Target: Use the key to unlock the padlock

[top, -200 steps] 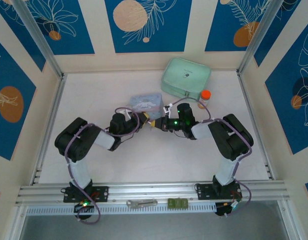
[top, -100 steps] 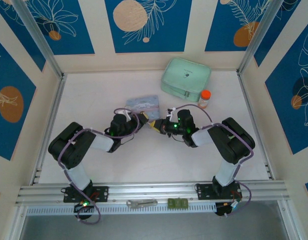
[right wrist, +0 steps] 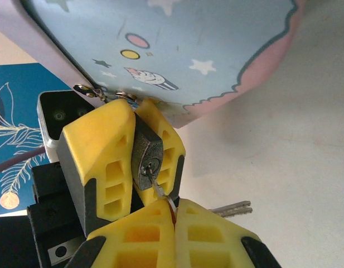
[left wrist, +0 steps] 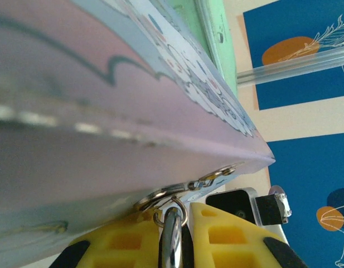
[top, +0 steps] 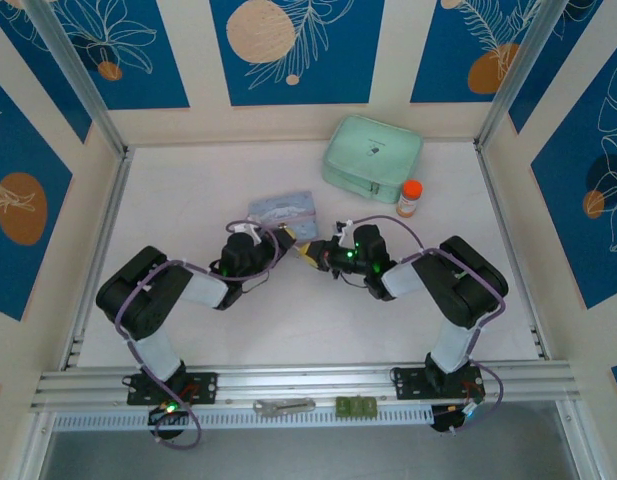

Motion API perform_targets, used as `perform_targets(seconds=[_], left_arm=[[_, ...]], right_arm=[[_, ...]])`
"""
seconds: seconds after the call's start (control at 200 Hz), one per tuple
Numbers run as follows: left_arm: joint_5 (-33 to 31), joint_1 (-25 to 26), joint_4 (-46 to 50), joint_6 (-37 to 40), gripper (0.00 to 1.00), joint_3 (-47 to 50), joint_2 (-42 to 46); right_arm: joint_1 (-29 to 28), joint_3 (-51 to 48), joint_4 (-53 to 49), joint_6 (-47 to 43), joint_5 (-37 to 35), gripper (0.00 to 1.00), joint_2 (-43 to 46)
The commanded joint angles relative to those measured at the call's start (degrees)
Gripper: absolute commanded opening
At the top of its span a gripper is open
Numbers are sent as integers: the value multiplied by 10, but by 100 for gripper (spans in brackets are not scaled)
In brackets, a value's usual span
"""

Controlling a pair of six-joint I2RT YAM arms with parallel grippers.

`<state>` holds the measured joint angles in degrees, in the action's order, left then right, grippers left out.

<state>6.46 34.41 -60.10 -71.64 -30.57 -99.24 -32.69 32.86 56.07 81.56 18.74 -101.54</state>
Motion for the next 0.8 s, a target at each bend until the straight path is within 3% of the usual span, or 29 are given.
perform_targets(seconds=[0.0, 0.795], left_arm=[[-7, 5, -46, 12, 0, 8, -16], [38, 62, -75, -1, 0, 12, -32]], right_arm=[[-6, 36, 55, 14, 21, 0, -18], [-11, 167, -31, -62, 75, 0, -76]])
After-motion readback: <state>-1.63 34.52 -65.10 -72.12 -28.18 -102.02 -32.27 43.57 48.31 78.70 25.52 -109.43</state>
